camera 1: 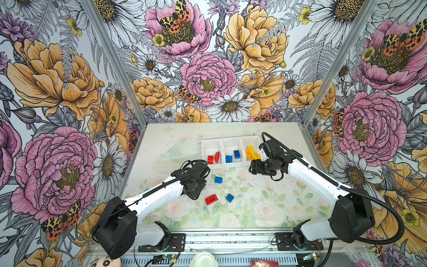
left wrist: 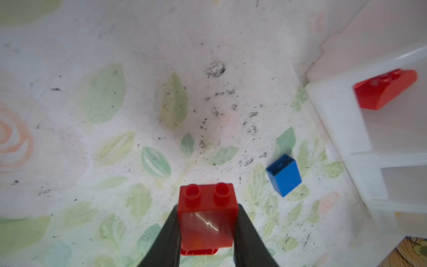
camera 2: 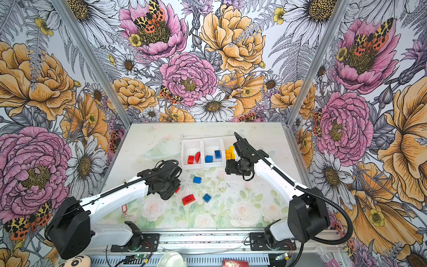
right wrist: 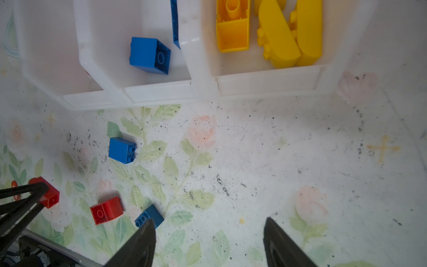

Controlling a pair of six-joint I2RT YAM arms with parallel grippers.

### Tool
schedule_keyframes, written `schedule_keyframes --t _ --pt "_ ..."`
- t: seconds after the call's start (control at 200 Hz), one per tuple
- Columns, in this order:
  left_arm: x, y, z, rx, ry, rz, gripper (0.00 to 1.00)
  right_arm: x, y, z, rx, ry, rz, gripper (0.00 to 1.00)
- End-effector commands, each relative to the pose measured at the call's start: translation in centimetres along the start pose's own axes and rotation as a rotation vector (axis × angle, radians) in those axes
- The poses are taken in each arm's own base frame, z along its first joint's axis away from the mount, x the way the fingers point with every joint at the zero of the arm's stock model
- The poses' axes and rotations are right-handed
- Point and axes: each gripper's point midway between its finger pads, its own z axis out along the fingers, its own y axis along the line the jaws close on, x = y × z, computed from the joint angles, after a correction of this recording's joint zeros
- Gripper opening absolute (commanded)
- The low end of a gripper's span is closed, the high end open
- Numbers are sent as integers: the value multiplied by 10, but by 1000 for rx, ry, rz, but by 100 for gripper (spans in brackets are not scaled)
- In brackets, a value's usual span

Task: Sort the legos into containers by color
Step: Place the lego in the container.

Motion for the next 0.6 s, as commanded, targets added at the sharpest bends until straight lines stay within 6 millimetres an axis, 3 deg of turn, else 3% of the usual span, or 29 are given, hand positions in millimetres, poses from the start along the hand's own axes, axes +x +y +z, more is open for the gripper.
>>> schedule_keyframes --t 0.0,0.17,0.32,0.59 --pt "-32 -29 -22 47 -122 118 32 -3 0 -7 -3 -30 9 75" --pt "-52 -87 -47 123 -181 325 32 -4 1 -8 -6 -36 8 75" --pt "-63 -130 -54 151 -211 490 31 -5 2 -9 -11 -43 10 75" --pt "-76 -176 -22 95 -221 705 30 -5 2 -13 -14 -54 13 75"
